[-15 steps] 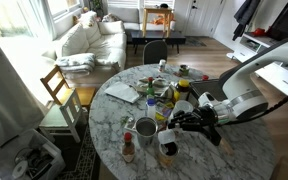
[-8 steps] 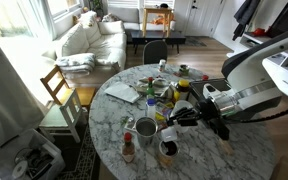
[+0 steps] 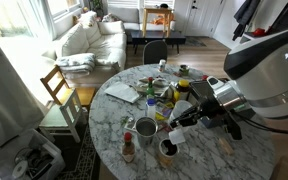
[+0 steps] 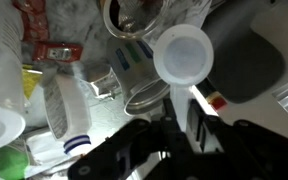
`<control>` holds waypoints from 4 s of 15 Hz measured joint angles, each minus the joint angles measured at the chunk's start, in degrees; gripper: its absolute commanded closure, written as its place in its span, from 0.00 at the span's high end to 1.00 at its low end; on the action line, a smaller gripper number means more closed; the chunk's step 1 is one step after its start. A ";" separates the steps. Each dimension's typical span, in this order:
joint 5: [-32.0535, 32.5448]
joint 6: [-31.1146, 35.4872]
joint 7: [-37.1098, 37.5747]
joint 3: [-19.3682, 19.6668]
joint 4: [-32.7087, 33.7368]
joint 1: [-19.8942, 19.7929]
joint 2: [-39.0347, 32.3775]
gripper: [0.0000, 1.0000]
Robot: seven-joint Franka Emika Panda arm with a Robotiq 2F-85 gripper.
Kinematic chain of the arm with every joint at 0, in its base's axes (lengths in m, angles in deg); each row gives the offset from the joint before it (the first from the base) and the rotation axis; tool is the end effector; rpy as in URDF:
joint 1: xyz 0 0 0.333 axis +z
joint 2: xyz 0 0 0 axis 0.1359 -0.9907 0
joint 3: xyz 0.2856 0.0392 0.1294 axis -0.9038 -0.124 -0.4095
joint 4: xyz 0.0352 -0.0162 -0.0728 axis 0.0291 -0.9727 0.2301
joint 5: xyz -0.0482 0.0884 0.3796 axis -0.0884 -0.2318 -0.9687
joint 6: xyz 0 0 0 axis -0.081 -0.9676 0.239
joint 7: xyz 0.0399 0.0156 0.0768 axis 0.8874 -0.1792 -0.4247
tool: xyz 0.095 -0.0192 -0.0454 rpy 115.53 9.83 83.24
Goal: Put the small objects inside the measuring cup then put them in the can
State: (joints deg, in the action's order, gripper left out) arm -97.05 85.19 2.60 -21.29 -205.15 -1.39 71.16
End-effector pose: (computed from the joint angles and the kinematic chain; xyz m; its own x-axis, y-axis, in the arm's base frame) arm 0.4436 0.0717 0.3092 0.8023 0.0679 0.5931 0.3801 -0.8242 -0.4198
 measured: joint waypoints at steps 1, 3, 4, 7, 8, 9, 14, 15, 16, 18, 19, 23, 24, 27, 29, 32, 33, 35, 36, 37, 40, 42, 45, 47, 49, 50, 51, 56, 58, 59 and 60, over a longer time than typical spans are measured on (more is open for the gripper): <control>2.70 2.07 4.36 -0.74 -0.95 0.18 0.41 0.05; 8.26 5.64 12.88 -1.86 -3.01 0.31 0.83 0.05; 11.30 7.08 17.24 -2.23 -4.13 0.33 0.84 0.20; 17.59 9.14 25.73 -2.52 -6.58 0.33 0.67 0.20; 17.88 9.26 26.14 -2.52 -6.73 0.32 0.65 0.20; 17.96 9.32 26.29 -2.52 -6.73 0.32 0.66 0.20; 21.92 10.30 30.14 -2.54 -7.03 0.02 0.19 0.05; 25.91 11.84 34.42 -2.47 -7.73 -0.17 -0.32 0.05; 29.97 13.35 38.94 -2.31 -8.67 -0.37 -0.94 0.05; 38.67 15.16 48.20 -1.68 -11.01 -1.00 -2.29 0.05; 43.00 15.68 52.66 -1.22 -12.15 -1.46 -3.03 0.05; 60.60 15.18 70.75 1.86 -12.65 -3.99 -7.47 0.05; 64.76 14.32 75.05 2.99 -12.52 -4.40 -7.76 0.05; 76.48 8.94 87.92 5.92 -11.63 -5.03 -6.52 0.05; 82.32 3.48 95.87 6.40 -10.88 -5.11 -4.57 0.05; 86.99 -4.99 104.57 5.69 -9.23 -5.09 -1.93 0.05; 88.10 -6.99 107.15 5.29 -8.65 -5.09 -1.49 0.05; 89.81 -8.92 111.54 4.48 -7.78 -5.09 -1.26 0.05; 90.56 -9.02 113.55 4.18 -7.63 -5.09 -1.34 0.05; 91.10 -9.02 115.34 3.93 -7.59 -5.09 -1.46 0.05; 91.90 -9.02 119.52 3.19 -7.55 -5.06 -2.43 0.05; 92.04 -9.03 121.21 2.98 -7.55 -4.99 -3.59 0.05; 93.15 -9.03 123.99 2.98 -7.53 -4.99 -5.46 0.05; 93.88 -9.03 125.65 3.01 -7.44 -4.92 -6.48 0.05; 94.65 -9.03 127.45 3.03 -7.33 -4.81 -7.33 0.05; 95.03 -9.03 128.33 3.04 -7.28 -4.75 -7.69 0.05; 95.40 -9.03 129.21 3.07 -7.21 -4.66 -8.06 0.05; 96.17 -9.02 131.64 3.36 -6.75 -4.30 -9.34 0.59; 96.27 -9.02 131.66 3.52 -6.58 -4.26 -9.11 0.74; 96.51 -9.03 131.66 3.61 -6.55 -4.26 -8.65 0.83; 96.76 -9.04 131.66 3.73 -6.56 -4.26 -7.86 0.90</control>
State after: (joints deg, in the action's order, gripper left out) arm -0.29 76.16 134.25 -17.56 -211.71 -5.64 63.30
